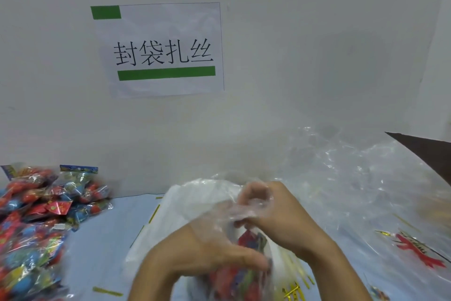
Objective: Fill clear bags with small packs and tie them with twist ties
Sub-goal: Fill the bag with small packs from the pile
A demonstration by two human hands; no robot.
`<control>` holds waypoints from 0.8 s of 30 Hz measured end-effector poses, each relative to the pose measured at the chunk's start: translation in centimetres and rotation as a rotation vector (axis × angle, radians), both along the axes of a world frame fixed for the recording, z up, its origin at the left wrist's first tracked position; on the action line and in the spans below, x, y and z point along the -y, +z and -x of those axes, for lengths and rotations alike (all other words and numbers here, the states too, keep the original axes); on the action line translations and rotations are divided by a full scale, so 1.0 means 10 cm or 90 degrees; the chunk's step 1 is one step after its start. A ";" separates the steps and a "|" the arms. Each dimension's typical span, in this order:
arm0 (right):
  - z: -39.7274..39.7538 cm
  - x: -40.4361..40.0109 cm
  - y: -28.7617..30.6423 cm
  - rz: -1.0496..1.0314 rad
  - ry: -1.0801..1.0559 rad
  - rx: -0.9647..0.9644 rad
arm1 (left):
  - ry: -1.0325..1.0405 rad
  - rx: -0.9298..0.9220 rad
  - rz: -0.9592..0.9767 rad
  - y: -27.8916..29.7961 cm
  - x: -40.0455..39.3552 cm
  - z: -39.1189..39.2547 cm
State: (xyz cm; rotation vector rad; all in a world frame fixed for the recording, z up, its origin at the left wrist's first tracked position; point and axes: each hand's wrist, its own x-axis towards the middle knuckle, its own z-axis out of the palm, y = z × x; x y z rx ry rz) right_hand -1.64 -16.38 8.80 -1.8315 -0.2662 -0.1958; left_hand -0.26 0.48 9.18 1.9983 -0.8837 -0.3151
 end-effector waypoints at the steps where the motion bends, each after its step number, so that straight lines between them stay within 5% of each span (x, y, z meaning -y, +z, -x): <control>1: 0.00 -0.03 0.02 -0.013 0.003 0.012 | -0.003 0.025 0.063 -0.02 0.11 -0.01; 6: 0.16 0.02 0.21 -0.094 0.142 -0.026 | 0.162 0.062 0.257 -0.14 0.08 -0.14; 11: 0.28 0.28 0.42 0.055 -0.130 0.045 | 0.408 0.056 0.267 -0.25 -0.05 -0.28; 13: 0.34 0.52 0.39 0.192 -0.202 -0.042 | 0.464 0.088 0.255 -0.26 -0.12 -0.33; 18: 0.44 0.65 -0.04 0.594 -0.125 -0.455 | 0.510 0.221 0.179 -0.17 -0.14 -0.34; 24: 0.30 0.44 -0.49 0.633 -0.165 -0.513 | 0.458 0.227 0.153 -0.11 -0.11 -0.26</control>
